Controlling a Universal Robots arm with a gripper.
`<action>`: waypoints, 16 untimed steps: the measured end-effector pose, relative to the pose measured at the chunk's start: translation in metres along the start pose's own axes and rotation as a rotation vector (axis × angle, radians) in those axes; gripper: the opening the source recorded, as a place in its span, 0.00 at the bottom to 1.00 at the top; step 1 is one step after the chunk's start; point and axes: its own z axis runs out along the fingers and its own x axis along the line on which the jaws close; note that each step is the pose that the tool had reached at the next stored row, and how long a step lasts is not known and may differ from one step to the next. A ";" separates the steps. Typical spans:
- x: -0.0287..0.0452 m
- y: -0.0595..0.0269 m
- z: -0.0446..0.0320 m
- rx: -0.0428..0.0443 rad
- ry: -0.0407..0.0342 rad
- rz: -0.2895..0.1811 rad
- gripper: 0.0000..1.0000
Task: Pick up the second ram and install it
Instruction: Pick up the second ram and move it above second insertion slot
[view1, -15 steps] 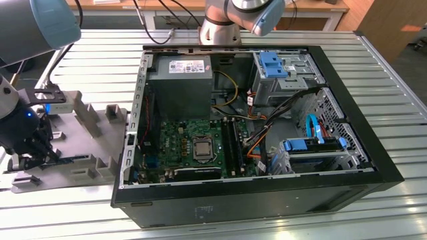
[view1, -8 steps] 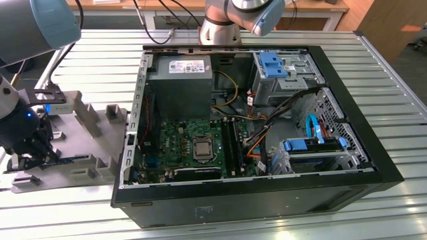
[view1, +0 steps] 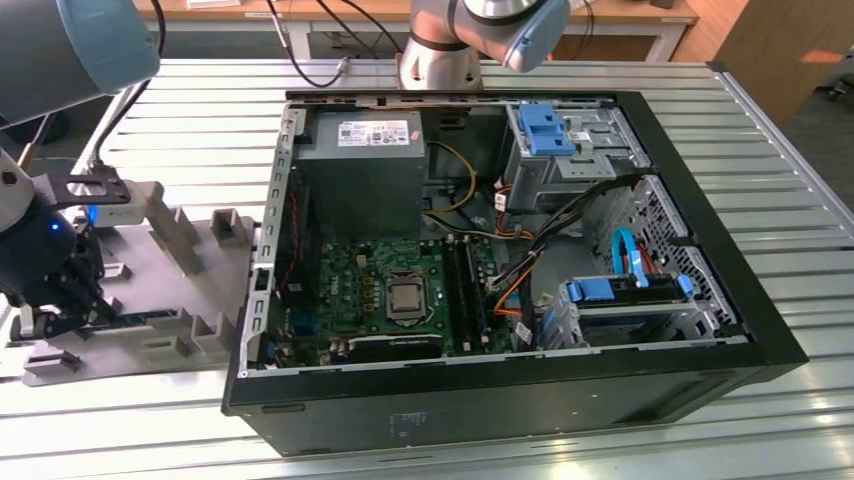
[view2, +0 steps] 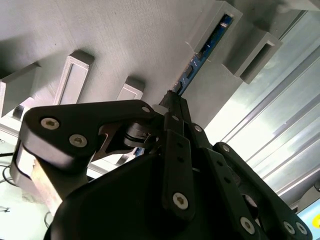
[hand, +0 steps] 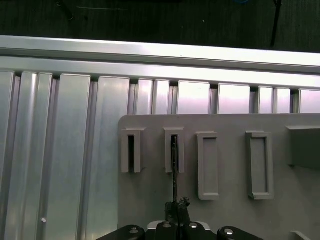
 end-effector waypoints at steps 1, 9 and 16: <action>0.0000 0.0000 -0.0001 0.0000 0.0001 0.000 0.11; 0.0000 0.0000 -0.0001 0.0000 0.0000 0.000 0.11; 0.0000 0.0002 -0.0085 -0.0001 0.0001 0.000 0.11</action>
